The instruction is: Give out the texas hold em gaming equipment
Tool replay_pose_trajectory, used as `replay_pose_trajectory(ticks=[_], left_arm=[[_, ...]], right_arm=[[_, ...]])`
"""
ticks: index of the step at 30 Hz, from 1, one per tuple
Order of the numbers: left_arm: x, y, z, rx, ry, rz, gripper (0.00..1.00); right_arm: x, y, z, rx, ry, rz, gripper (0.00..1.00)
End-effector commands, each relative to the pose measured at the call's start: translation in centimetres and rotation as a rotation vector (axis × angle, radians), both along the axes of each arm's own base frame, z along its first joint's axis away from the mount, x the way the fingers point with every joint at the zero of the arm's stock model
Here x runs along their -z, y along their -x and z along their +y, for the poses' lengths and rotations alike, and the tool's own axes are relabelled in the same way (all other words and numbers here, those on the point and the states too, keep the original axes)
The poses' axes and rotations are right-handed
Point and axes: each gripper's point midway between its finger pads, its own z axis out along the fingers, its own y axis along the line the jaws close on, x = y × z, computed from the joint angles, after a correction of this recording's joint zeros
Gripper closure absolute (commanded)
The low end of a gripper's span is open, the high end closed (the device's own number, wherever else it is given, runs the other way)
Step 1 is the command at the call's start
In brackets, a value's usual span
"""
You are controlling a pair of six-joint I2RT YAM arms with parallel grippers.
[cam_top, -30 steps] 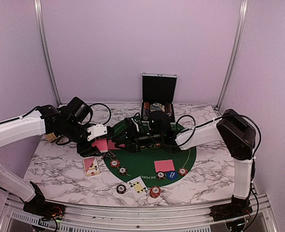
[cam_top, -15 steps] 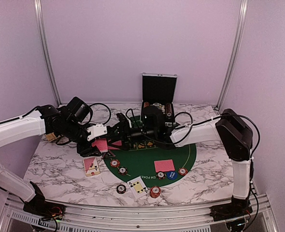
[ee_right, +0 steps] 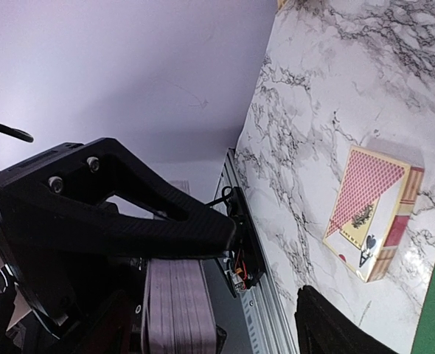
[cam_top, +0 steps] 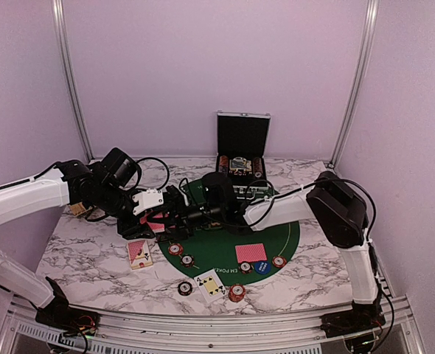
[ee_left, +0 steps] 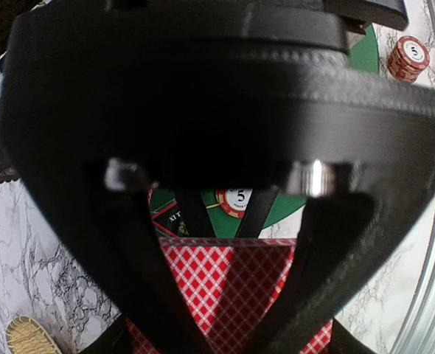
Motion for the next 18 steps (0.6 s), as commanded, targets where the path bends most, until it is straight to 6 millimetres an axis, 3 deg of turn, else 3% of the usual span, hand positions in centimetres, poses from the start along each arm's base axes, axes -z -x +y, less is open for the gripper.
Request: replay_pose_trajectory(ticks=[1, 11, 18], left_arm=[[-0.7, 0.0, -0.2, 0.005, 0.021, 0.001, 1.00], [-0.6, 0.1, -0.1, 0.005, 0.018, 0.001, 1.00], [-0.5, 0.1, 0.0, 0.004, 0.017, 0.004, 1.00]], right_arm=[[-1.2, 0.1, 1.2, -0.019, -0.039, -0.014, 0.24], [0.4, -0.5, 2.2, -0.014, -0.005, 0.019, 0.22], [1.6, -1.6, 0.6, 0.034, 0.024, 0.040, 0.25]])
